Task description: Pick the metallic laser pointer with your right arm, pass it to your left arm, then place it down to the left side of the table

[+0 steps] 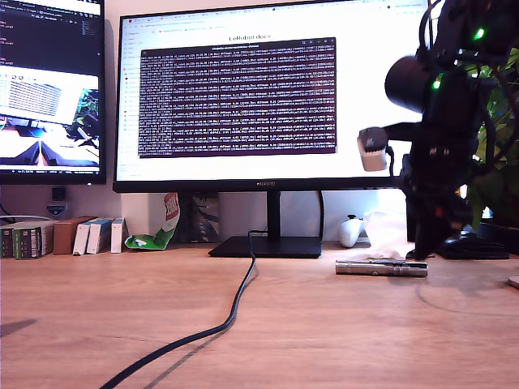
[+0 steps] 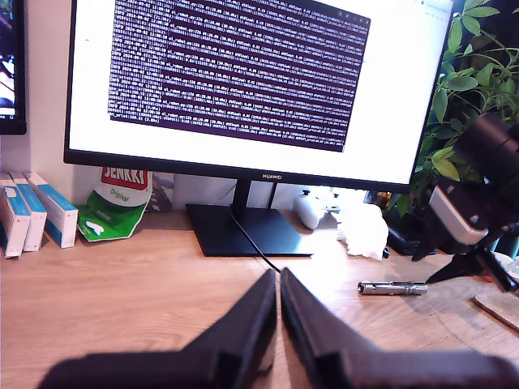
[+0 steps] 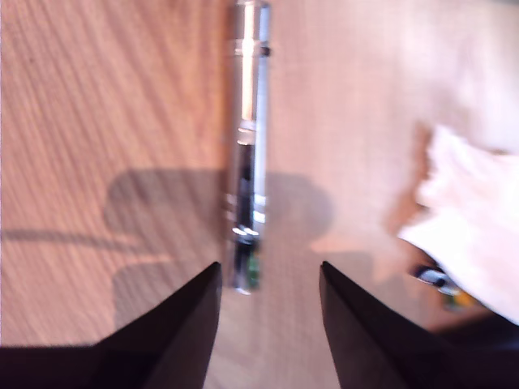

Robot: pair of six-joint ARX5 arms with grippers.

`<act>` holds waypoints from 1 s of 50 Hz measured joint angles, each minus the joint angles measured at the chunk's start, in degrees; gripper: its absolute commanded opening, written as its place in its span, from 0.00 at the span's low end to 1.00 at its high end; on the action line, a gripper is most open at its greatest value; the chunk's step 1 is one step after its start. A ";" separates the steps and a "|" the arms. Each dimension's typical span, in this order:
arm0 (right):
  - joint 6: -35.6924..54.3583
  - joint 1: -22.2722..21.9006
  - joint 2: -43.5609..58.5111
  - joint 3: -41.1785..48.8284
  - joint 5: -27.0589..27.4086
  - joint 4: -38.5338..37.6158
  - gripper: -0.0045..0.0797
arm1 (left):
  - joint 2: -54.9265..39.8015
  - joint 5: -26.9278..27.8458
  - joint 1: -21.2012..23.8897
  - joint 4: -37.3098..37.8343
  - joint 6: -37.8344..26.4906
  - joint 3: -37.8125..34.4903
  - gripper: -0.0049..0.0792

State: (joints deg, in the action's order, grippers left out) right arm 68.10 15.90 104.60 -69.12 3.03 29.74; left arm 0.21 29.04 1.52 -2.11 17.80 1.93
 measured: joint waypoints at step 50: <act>-3.56 -0.07 3.54 -3.65 -2.40 1.62 0.38 | 0.00 -0.87 0.00 0.00 -0.02 0.00 0.03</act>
State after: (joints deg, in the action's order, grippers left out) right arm 64.53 15.84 108.14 -72.77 0.62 31.35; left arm 0.21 28.16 1.52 -2.11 17.78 1.93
